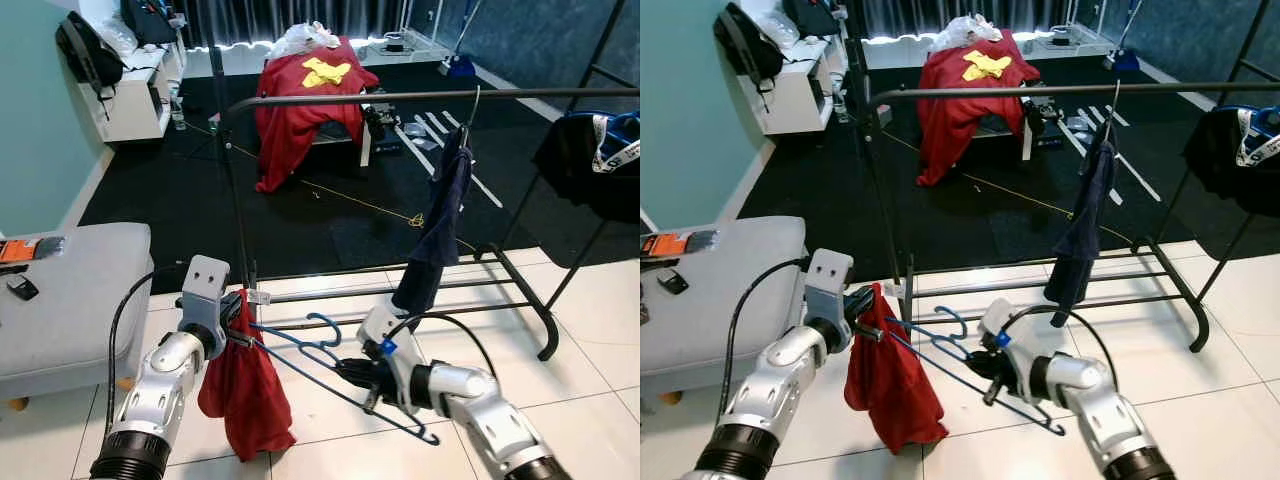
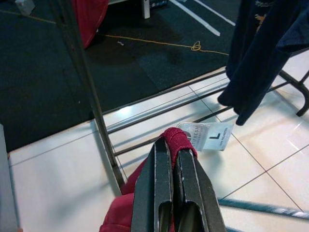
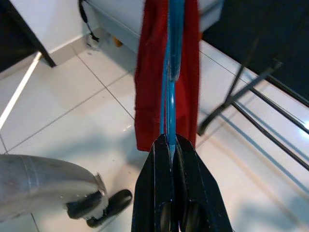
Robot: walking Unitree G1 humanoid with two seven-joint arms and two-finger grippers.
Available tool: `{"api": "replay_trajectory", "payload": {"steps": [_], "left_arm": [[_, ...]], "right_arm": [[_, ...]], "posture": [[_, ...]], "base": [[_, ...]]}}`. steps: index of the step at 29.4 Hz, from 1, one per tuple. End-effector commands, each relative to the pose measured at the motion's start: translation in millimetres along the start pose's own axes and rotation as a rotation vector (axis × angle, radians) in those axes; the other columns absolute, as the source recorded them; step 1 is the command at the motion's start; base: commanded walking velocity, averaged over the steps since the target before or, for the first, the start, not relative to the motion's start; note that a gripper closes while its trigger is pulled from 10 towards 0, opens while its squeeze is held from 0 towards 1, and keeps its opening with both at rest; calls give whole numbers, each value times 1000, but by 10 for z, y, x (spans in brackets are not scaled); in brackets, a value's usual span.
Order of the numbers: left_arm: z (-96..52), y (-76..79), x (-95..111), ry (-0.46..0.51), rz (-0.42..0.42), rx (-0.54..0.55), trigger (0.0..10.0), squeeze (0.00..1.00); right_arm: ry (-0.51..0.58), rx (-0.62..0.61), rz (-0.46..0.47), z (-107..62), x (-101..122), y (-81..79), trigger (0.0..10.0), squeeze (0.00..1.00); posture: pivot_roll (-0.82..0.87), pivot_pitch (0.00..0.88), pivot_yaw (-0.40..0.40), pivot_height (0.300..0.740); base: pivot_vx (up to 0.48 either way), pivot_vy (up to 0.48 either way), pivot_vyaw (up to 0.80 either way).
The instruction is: Hang hanger
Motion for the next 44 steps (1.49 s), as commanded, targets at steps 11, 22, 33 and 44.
{"api": "replay_trajectory", "payload": {"steps": [11, 22, 33, 44], "left_arm": [[0, 65, 72, 12, 117, -118, 10000, 0], [10, -58, 190, 7, 368, -204, 10000, 0], [20, -216, 325, 26, 322, -113, 10000, 0], [64, -603, 361, -6, 250, 125, 10000, 0]], "right_arm": [[-2, 18, -39, 4, 76, 5, 10000, 0], [-119, 168, -63, -243, -25, -77, 10000, 0], [-510, 0, -85, -560, -712, 202, 10000, 0], [-1, -510, -29, -684, -112, 792, 10000, 0]], "posture": [[67, 0, 51, 740], [76, 9, 32, 740], [85, 20, 41, 740], [72, 38, 52, 740]], "base": [[0, 0, 0], [0, 0, 0], [0, 0, 0], [0, 0, 0]]}}
Point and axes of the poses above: a point about 5 cm out from each wrist's last joint towards the gripper, its own z axis pointing out of the wrist towards the gripper, its own x axis along the axis of the wrist's last joint, y = z × x, the point moved 6 cm from there along z, pointing out of the wrist towards the gripper
